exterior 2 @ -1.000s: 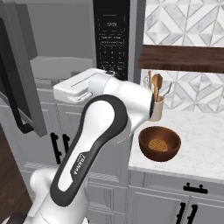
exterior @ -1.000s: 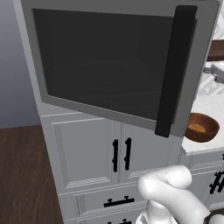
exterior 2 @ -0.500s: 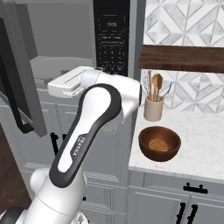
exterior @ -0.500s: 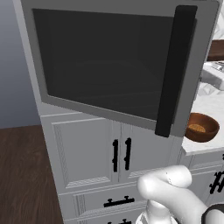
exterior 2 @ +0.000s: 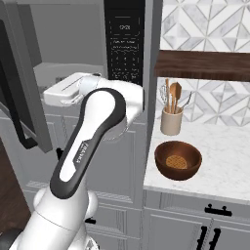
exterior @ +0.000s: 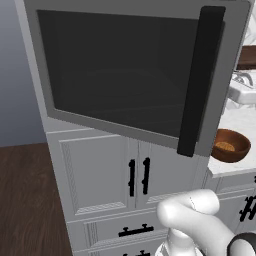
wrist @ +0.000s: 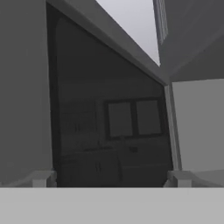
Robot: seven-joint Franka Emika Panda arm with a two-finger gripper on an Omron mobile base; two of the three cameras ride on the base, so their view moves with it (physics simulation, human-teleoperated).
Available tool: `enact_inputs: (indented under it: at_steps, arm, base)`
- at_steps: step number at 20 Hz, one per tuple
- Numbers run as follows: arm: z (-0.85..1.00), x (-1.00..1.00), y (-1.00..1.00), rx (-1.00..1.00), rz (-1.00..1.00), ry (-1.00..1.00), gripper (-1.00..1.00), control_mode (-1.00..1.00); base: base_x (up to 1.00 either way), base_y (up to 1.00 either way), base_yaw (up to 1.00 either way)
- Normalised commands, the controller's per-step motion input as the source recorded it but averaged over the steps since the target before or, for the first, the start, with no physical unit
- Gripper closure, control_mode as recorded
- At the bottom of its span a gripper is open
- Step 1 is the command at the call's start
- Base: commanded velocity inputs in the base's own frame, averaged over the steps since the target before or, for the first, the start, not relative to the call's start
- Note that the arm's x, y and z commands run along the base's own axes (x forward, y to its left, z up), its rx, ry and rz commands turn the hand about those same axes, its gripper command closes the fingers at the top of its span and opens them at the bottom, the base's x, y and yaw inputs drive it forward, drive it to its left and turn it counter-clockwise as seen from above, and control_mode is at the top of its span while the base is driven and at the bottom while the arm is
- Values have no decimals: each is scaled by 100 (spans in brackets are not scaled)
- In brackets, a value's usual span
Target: Open the microwave, place the bowl with waffle inside the microwave, then close the microwave door and turn it on.
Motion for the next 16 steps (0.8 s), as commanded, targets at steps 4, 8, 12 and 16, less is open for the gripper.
enact_inputs:
  at_steps: [4, 8, 12, 16]
  arm:
    - [0, -11, 38, 0, 13, 0, -100, -100]
    - [0, -30, 46, 0, 13, 0, -100, -100]
    - [0, -59, 58, -2, 8, 0, -100, -100]
    - [0, -54, 72, -4, 5, 0, -100, -100]
  base:
    - [0, 0, 0]
    - [0, 0, 0]
    - [0, 0, 0]
    - [0, 0, 0]
